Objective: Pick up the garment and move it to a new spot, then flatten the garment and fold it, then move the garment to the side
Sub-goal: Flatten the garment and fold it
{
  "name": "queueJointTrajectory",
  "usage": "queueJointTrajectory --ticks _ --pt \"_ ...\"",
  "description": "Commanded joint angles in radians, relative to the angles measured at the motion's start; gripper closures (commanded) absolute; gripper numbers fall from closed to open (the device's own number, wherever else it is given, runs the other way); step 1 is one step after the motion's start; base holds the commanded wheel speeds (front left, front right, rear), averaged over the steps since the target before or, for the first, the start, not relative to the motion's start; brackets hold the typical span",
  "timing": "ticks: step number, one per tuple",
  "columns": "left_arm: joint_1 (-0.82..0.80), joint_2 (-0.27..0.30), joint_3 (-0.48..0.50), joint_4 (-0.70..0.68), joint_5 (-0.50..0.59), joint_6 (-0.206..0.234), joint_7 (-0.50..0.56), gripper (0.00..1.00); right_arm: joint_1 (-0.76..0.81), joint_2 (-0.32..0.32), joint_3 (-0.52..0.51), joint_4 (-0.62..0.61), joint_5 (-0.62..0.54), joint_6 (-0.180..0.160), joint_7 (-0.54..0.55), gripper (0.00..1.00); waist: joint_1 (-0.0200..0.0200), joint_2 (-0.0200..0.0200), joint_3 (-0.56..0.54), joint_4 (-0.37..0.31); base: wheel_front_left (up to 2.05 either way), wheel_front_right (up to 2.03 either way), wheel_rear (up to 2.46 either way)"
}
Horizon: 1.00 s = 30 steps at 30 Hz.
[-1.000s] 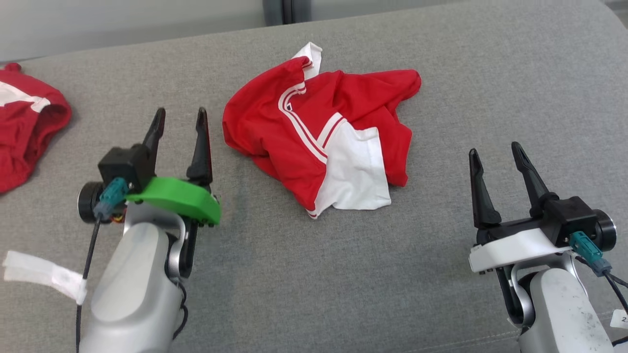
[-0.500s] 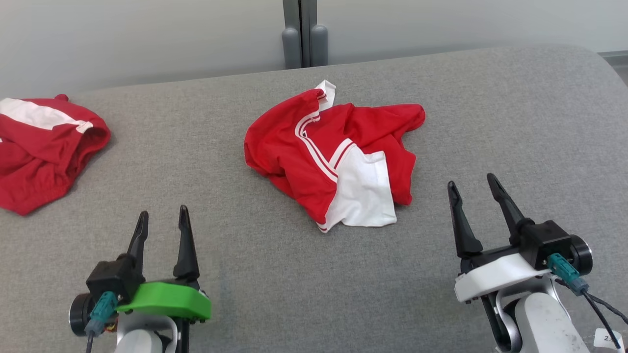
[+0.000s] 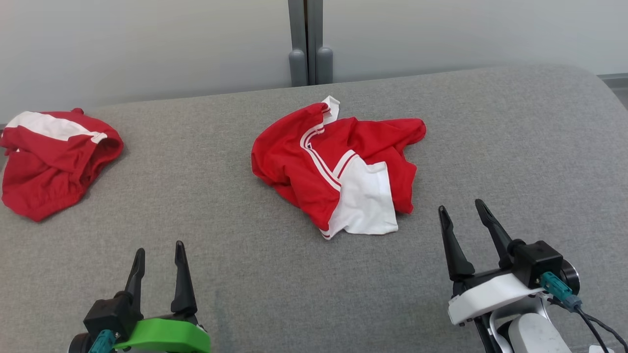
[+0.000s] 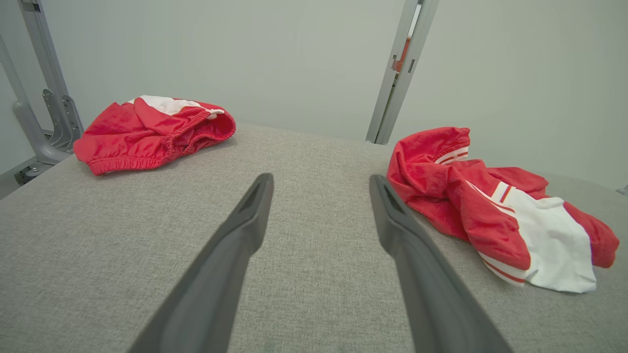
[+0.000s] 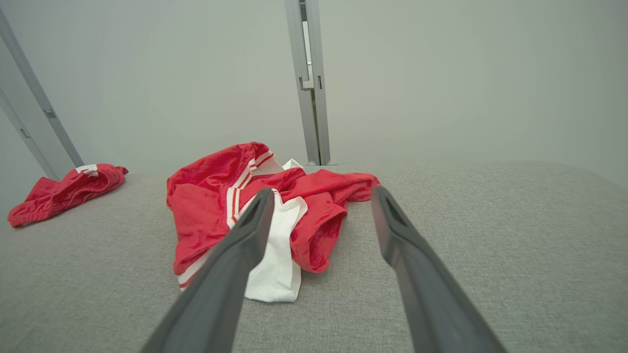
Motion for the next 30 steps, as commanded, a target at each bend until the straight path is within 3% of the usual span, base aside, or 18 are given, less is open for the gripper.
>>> queueJointTrajectory --ticks 1,22,30 --pt "0.019 0.0 -0.001 -0.001 0.0 -0.003 -0.001 0.0 0.011 -0.002 -0.003 0.004 -0.001 -0.001 -0.004 0.0 0.0 0.0 -0.004 0.001 0.0 0.0 0.0" --pt "0.039 -0.001 -0.018 0.002 -0.004 0.001 -0.001 0.0 0.029 -0.002 -0.005 0.005 -0.007 -0.001 -0.003 0.0 0.0 0.0 -0.012 0.004 0.0 0.0 0.0" --pt "-0.068 -0.001 -0.108 0.023 0.063 -0.028 -0.001 0.0 -0.005 -0.002 -0.011 -0.004 -0.006 -0.001 -0.003 0.0 0.0 0.0 0.042 -0.029 0.0 0.0 0.0"
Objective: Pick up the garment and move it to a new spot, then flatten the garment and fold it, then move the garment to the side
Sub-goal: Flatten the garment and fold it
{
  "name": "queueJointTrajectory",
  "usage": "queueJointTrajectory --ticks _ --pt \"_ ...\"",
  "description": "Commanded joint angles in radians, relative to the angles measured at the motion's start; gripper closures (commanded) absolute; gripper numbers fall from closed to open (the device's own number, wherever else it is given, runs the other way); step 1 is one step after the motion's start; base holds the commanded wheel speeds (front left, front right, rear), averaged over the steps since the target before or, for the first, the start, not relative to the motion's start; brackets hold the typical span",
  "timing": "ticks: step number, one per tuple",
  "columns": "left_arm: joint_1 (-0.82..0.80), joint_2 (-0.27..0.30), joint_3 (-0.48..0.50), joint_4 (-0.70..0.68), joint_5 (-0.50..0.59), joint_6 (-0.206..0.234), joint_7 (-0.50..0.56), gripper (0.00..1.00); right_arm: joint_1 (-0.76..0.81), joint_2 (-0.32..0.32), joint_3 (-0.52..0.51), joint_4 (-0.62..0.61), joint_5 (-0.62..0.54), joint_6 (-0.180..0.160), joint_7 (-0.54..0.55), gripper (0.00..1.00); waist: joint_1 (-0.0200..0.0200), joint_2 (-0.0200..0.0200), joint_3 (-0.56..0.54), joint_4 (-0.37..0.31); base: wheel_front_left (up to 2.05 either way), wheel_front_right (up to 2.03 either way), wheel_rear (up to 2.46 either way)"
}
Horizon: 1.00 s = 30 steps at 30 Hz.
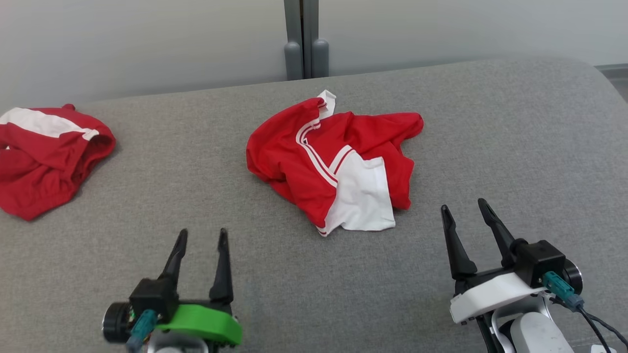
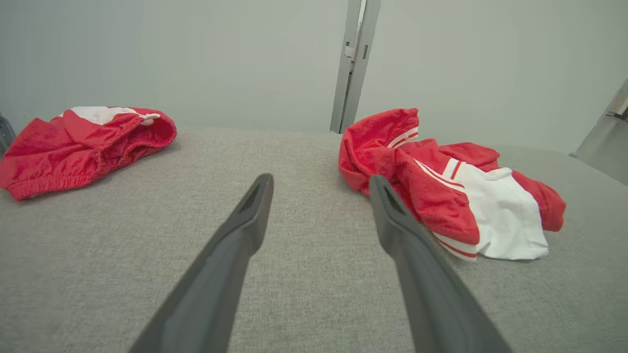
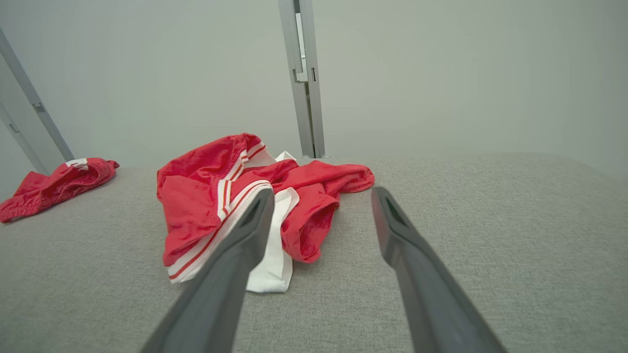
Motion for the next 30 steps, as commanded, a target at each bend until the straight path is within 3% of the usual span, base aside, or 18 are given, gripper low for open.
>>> queueJointTrajectory --ticks 1,7,11,17,24,25,27,28,29,30 --pt "-0.049 0.001 -0.028 0.014 0.015 -0.011 -0.001 0.0 -0.017 -0.002 -0.002 -0.005 0.003 -0.001 -0.003 0.0 0.0 0.0 0.032 -0.028 0.0 0.0 0.0" --pt "-0.215 0.002 -0.193 0.117 0.051 -0.047 0.025 0.0 -0.053 -0.002 0.008 -0.012 0.018 -0.001 -0.003 0.0 0.0 0.0 0.109 -0.105 0.0 0.0 0.0" --pt "-0.314 0.003 -0.263 0.222 0.057 -0.047 0.048 0.0 -0.077 -0.002 0.012 -0.018 0.03 -0.001 -0.003 0.0 0.0 0.0 0.161 -0.169 0.0 0.0 0.0" --pt "-0.406 0.005 -0.274 0.388 0.06 -0.026 0.054 0.0 -0.094 -0.002 -0.01 -0.025 0.045 -0.001 -0.003 0.0 0.0 0.0 0.216 -0.234 0.0 0.0 0.0" --pt "-0.45 0.006 -0.248 0.5 0.04 0.004 0.037 0.01 -0.099 -0.002 -0.036 -0.028 0.054 -0.001 -0.003 0.0 0.0 0.0 0.233 -0.237 0.0 0.0 0.0" --pt "-0.454 0.006 -0.246 0.507 0.036 0.002 0.032 0.37 -0.1 -0.002 -0.037 -0.029 0.055 -0.001 -0.003 0.0 0.0 0.0 0.233 -0.232 0.0 0.0 0.0" --pt "-0.461 0.006 -0.245 0.519 0.033 -0.006 0.025 0.72 -0.101 -0.001 -0.036 -0.03 0.059 -0.001 -0.003 0.0 0.0 0.0 0.232 -0.22 0.0 0.0 0.0" --pt "-0.463 0.006 -0.245 0.522 0.029 -0.008 0.02 0.82 -0.1 -0.001 -0.035 -0.03 0.059 -0.001 -0.003 0.0 0.0 0.0 0.231 -0.215 0.0 0.0 0.0" --pt "-0.465 0.005 -0.244 0.523 0.024 -0.009 0.017 1.0 -0.1 -0.002 -0.033 -0.03 0.06 -0.001 -0.003 0.0 0.0 0.0 0.229 -0.209 0.0 0.0 0.0" --pt "-0.467 0.005 -0.242 0.522 0.022 -0.011 0.014 1.0 -0.099 -0.002 -0.032 -0.03 0.059 -0.001 -0.003 0.0 0.0 0.0 0.228 -0.204 0.0 0.0 0.0"
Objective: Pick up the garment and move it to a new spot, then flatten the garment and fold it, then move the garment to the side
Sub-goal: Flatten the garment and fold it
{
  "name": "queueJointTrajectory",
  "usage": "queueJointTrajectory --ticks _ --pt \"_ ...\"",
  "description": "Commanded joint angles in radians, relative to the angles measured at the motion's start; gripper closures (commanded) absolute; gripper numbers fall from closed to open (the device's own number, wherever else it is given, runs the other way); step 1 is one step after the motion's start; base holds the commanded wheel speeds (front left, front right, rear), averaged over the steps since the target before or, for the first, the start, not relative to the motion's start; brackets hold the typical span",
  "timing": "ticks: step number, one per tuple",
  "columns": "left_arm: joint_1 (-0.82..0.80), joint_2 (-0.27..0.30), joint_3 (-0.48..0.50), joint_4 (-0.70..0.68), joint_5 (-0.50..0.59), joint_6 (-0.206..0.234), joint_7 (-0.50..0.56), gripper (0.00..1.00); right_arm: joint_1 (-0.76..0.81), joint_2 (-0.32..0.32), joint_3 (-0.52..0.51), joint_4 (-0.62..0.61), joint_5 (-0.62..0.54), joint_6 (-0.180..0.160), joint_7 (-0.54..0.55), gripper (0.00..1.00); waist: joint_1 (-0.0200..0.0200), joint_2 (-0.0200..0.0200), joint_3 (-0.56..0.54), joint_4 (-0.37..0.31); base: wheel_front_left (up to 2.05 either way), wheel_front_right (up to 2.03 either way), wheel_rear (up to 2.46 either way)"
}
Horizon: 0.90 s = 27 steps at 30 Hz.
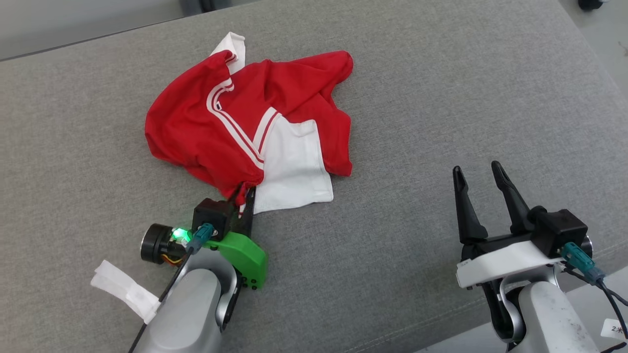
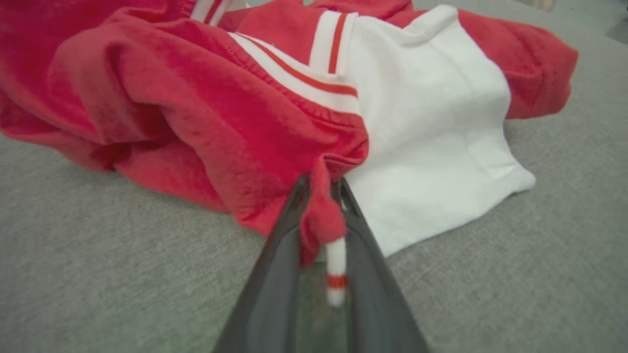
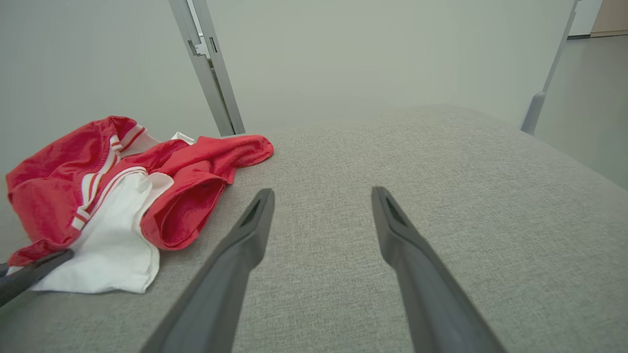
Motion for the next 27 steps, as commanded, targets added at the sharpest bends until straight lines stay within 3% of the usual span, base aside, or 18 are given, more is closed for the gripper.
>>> queueJointTrajectory --ticks 1,9,13,21,27 --pt "-0.012 0.006 0.002 0.003 -0.007 -0.004 -0.007 1.0 -0.006 -0.002 0.002 -0.003 0.005 -0.001 -0.003 0.0 0.0 -0.0001 -0.007 0.017 0.0 0.0 0.0" --pt "0.014 0.005 -0.001 -0.03 -0.042 -0.011 -0.018 1.0 -0.008 -0.002 0.002 0.002 -0.001 -0.001 -0.003 0.0 0.0 -0.0001 -0.016 0.041 0.0 0.0 0.0" --pt "0.033 0.004 0.033 -0.129 -0.065 0.003 -0.018 1.0 -0.005 -0.002 -0.002 0.004 -0.004 -0.001 -0.003 0.0 0.0 -0.0001 -0.02 0.048 0.0 0.0 0.0" --pt "0.159 0.004 0.186 -0.451 -0.137 0.038 -0.016 1.0 0.012 -0.002 -0.021 0.01 -0.023 -0.001 -0.003 0.0 0.0 -0.0001 -0.059 0.091 0.0 0.0 0.0" --pt "0.279 0.014 0.314 -0.515 -0.17 0.05 -0.017 1.0 0.021 -0.002 -0.028 0.018 -0.039 -0.001 -0.003 0.0 0.0 -0.0001 -0.095 0.135 0.0 0.0 0.0"
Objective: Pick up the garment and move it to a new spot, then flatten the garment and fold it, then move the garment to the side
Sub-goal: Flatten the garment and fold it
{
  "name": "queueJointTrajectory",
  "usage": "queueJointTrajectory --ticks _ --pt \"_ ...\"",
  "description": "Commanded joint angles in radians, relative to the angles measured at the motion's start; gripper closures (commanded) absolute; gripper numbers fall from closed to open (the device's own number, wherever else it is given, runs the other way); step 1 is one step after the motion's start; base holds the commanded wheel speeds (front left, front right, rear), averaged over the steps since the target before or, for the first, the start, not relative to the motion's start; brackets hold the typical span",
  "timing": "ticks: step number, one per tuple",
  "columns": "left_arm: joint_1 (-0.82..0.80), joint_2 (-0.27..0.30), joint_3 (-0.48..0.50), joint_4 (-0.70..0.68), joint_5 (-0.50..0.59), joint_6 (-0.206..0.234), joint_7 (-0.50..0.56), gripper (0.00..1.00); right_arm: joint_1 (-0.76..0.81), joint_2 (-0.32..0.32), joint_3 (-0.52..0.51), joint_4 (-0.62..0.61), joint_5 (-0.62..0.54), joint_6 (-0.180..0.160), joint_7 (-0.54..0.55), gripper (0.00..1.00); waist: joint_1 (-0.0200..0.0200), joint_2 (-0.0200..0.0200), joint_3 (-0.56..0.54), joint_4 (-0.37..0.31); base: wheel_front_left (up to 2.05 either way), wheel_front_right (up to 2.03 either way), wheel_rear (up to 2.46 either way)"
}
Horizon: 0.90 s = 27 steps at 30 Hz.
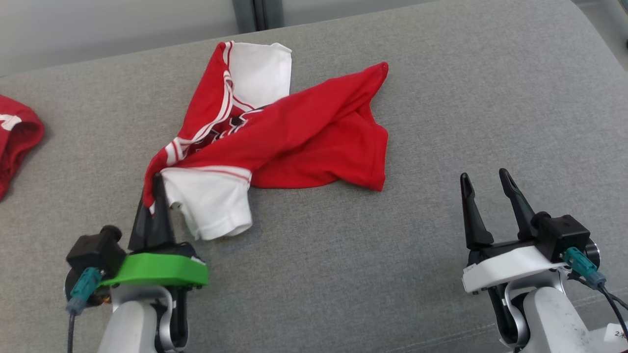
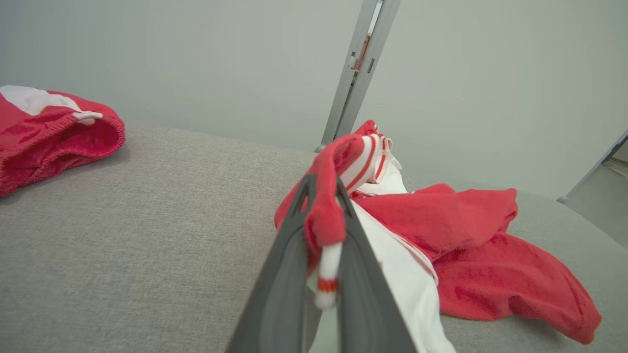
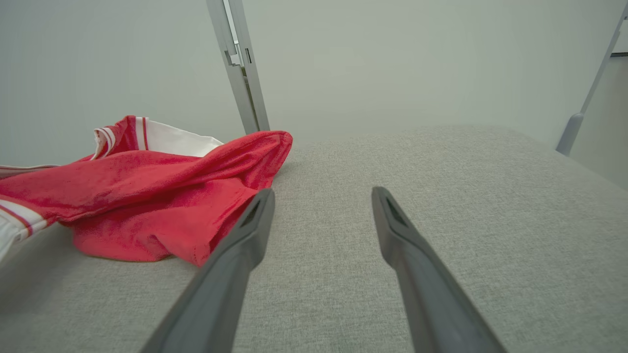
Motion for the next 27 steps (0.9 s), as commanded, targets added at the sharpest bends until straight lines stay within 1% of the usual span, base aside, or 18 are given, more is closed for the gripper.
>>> queueJointTrajectory --ticks 1,4,7,12,18,20,21,27 --pt "0.034 0.013 0.032 0.007 -0.015 0.006 0.0 1.0 0.008 -0.002 -0.001 0.002 -0.009 -0.001 -0.003 0.0 0.0 0.0 -0.027 0.029 0.0 0.0 0.0" --pt "0.075 0.023 0.088 0.038 -0.026 0.01 0.0 1.0 0.012 -0.002 -0.003 0.003 -0.016 -0.001 -0.003 0.0 0.0 0.0 -0.034 0.042 0.0 0.0 0.0" --pt "0.095 0.031 0.134 0.086 -0.034 0.004 0.0 1.0 0.012 -0.002 -0.003 0.004 -0.02 -0.001 -0.003 0.0 0.0 0.0 -0.035 0.051 0.0 0.0 0.0" --pt "0.091 0.033 0.177 0.175 -0.033 -0.008 0.0 1.0 0.009 -0.002 0.0 0.011 -0.023 -0.001 -0.003 0.0 0.0 0.0 -0.035 0.055 0.0 0.0 0.0" --pt "0.073 0.037 0.224 0.235 -0.014 -0.013 0.0 1.0 0.015 -0.002 0.001 0.021 -0.029 -0.001 -0.003 0.0 0.0 0.0 -0.043 0.051 0.0 0.0 0.0" --pt "0.07 0.036 0.229 0.242 0.0 -0.017 0.0 0.42 0.019 -0.002 -0.001 0.025 -0.03 -0.001 -0.003 0.0 0.0 0.0 -0.051 0.051 0.0 0.0 0.0" --pt "0.069 0.034 0.231 0.244 0.007 -0.023 0.0 0.0 0.023 -0.002 -0.003 0.028 -0.031 -0.001 -0.003 0.0 0.0 0.0 -0.056 0.052 0.0 0.0 0.0" --pt "0.07 0.013 0.223 0.196 0.053 -0.044 0.0 0.0 0.026 -0.002 0.005 0.058 -0.042 -0.001 -0.003 0.0 0.0 0.0 -0.091 0.08 0.0 0.0 0.0"
